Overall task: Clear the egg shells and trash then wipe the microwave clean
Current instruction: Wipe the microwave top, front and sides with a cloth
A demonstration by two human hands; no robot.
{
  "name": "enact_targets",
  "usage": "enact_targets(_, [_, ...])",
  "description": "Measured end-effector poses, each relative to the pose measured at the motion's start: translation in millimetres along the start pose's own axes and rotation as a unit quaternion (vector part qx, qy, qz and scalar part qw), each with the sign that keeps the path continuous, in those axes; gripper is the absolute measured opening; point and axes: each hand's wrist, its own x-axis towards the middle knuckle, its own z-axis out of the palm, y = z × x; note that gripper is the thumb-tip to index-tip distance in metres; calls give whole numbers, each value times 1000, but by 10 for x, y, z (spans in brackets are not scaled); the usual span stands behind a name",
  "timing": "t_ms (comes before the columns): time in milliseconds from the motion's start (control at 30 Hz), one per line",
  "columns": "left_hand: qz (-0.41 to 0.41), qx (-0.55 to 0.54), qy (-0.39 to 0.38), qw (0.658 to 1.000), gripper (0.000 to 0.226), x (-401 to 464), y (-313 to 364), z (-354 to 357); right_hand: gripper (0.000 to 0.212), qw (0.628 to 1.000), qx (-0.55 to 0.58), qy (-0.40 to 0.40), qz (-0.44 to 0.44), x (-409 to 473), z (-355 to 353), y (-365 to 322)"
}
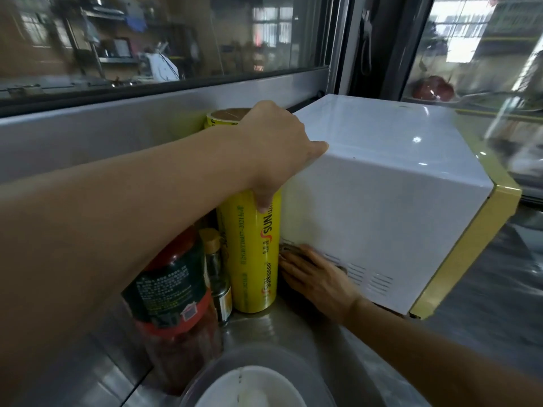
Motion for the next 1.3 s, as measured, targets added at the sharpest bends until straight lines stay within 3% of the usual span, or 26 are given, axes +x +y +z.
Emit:
enact_targets(67, [-2, 86, 3, 996, 123, -5, 9, -32, 41, 998, 13, 65, 21, -151, 93, -7])
enact_targets(200, [0, 100, 26, 995, 115, -28, 51, -23, 49, 995, -4, 84, 56, -773, 338, 21])
enact_targets(233, [0, 99, 31, 995, 109, -37, 74, -32, 54, 996, -22, 76, 45, -960, 386, 65])
enact_targets(333, [-16, 98, 66, 993, 91, -54, 191, -68, 100, 999, -44, 8, 0, -1395, 453, 163])
enact_targets(367, [-24, 91, 78, 992, 89, -61, 247, -92, 105, 999, -51, 10, 4, -1451, 428, 193])
enact_targets(433, [-31, 77, 104, 991, 93, -27, 373, -130, 99, 999, -18, 38, 28, -1441, 448, 183])
enact_targets(533, [-17, 48, 116, 992, 96, 53, 572, -140, 50, 998, 34, 31, 45, -1220, 369, 161])
enact_targets(700, [-36, 2, 138, 990, 80, 149, 738, -108, 41, 999, -5, -49, -9, -529, 234, 46])
enact_targets(967, [-72, -64, 157, 983, 88, 120, 788, -62, 44, 998, -3, -61, 18, -1044, 261, 190])
enact_targets(1100, [-76, -75, 161, 981, 87, 103, 801, -47, 49, 998, -1, 11, 63, -1508, 410, 269])
enact_targets(1200, [-79, -85, 158, 981, 85, 90, 816, -58, 65, 1000, 3, 11, -25, -1816, 334, 398])
enact_targets(1233, [-80, -88, 157, 980, 85, 86, 821, -64, 75, 999, 12, -23, -41, -1887, 271, 455])
enact_targets(1267, [-82, -89, 156, 980, 85, 81, 824, -73, 77, 998, 30, -36, -36, -1941, 244, 497])
enact_targets(1300, [-84, -89, 154, 980, 86, 75, 827, -77, 66, 998, 58, -14, -24, -2002, 264, 492])
